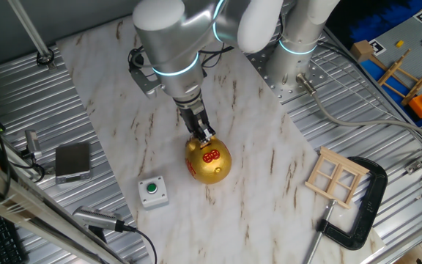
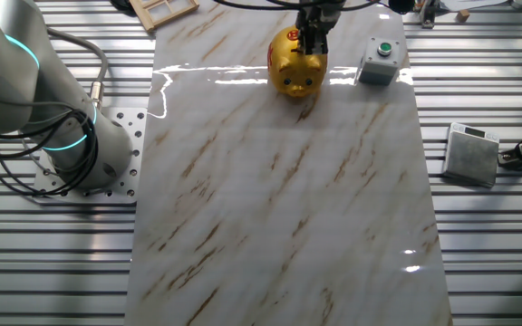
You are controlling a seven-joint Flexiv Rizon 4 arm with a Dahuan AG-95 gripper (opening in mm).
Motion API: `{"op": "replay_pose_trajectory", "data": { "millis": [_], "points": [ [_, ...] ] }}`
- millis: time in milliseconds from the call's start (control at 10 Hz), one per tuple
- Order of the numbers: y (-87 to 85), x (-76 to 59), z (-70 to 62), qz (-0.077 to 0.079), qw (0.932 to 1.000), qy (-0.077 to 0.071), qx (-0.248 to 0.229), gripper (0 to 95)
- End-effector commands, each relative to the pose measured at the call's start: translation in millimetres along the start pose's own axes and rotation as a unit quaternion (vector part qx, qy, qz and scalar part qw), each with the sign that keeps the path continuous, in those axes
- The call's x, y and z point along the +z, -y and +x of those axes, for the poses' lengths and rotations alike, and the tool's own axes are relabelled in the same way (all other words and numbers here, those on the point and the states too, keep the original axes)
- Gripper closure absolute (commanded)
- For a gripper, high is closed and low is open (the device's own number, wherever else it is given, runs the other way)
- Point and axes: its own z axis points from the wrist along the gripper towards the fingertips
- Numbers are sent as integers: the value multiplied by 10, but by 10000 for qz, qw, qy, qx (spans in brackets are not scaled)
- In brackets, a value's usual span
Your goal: Drop coins into a piggy bank
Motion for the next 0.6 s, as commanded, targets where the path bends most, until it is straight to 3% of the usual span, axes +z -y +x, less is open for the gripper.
{"op": "replay_pose_trajectory", "data": {
  "millis": [100, 200, 300, 600],
  "points": [
    [-8, 10, -15, 13, 10000, 2, -8, 950],
    [-11, 13, -19, 12, 10000, 15, -36, 950],
    [-13, 15, -22, 11, 10000, 32, -59, 760],
    [-13, 16, -23, 13, 9999, 68, -114, 760]
  ]
}}
